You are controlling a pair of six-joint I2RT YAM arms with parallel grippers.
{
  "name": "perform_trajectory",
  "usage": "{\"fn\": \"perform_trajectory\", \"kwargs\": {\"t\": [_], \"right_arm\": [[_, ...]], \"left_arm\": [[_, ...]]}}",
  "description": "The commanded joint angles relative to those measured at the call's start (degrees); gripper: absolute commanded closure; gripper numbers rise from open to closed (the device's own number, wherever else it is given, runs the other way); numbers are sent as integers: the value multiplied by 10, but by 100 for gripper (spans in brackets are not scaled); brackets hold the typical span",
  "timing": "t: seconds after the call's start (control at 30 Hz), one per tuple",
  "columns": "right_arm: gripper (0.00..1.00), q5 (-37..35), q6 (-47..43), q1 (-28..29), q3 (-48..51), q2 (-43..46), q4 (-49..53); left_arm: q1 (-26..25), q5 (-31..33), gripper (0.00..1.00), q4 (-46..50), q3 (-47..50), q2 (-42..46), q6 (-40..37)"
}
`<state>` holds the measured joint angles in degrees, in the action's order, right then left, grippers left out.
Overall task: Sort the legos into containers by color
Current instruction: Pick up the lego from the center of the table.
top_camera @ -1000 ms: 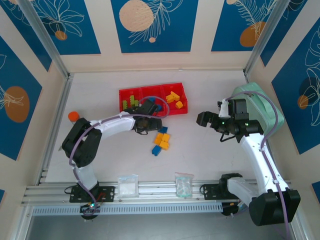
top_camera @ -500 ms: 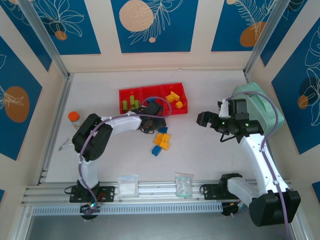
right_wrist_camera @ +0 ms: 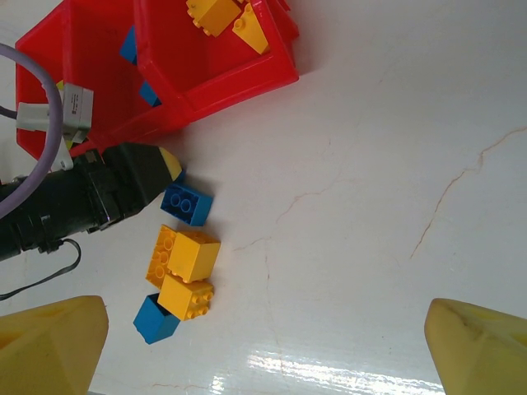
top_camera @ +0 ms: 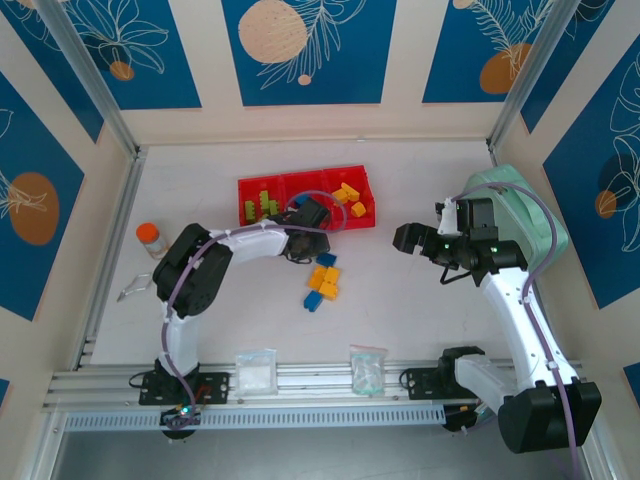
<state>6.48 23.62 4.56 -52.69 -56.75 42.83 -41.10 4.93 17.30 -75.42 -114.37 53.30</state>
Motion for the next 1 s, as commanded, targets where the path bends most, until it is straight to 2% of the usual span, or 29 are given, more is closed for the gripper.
{"fn": "perform_trajectory", "kwargs": {"t": [0.0, 0.4, 0.8, 0.97], "right_arm": [[1, 14, -2, 3, 7, 8, 2], [1, 13, -2, 3, 7, 8, 2], [1, 13, -2, 3, 7, 8, 1], [1, 12, -3, 3, 7, 9, 4]], "left_arm": [[10, 12, 62, 17, -13, -8, -19], [13, 13, 76, 18, 7, 21, -69], [12, -3, 78, 57, 58, 131, -84], [14, 20, 78, 112, 2, 151, -125]]}}
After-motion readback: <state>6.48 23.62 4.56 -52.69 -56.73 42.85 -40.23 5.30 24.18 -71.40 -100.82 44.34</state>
